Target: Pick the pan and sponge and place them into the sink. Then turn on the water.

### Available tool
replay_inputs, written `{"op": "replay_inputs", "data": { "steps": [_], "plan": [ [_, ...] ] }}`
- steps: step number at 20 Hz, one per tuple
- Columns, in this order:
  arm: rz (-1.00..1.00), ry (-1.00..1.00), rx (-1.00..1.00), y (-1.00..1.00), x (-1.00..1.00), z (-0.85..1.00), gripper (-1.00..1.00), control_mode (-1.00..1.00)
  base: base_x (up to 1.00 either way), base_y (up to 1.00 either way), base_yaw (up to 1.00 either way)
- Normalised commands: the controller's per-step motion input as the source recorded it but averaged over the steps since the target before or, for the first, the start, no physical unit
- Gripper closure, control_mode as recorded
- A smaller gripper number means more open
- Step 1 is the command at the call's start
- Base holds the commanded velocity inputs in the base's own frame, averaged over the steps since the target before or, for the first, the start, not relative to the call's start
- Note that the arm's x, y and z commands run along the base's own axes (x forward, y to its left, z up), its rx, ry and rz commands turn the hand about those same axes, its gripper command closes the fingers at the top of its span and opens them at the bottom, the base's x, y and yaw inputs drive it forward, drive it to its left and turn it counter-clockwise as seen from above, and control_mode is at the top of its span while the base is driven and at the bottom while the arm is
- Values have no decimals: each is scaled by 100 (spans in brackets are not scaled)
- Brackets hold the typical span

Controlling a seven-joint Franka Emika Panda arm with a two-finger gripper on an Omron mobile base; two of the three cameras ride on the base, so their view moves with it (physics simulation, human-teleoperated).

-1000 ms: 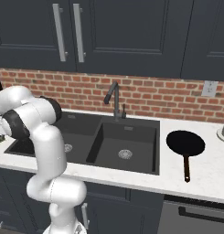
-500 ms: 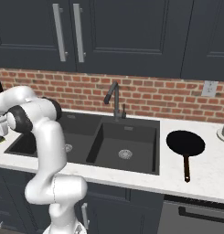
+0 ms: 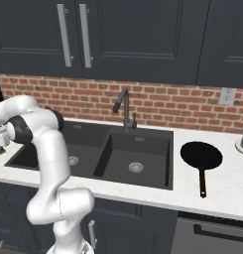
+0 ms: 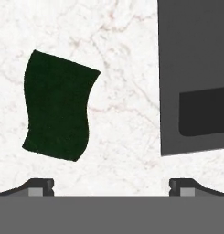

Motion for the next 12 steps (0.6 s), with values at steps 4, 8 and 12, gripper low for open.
{"op": "replay_inputs", "data": {
  "steps": [4,8,12],
  "plan": [
    [-3,0,0,9,0,-21,-100,-100,0,0,0],
    [-1,0,0,2,0,-18,-100,-100,0,0,0],
    [0,-2,3,0,0,-12,-100,-100,0,0,0]
  ]
}}
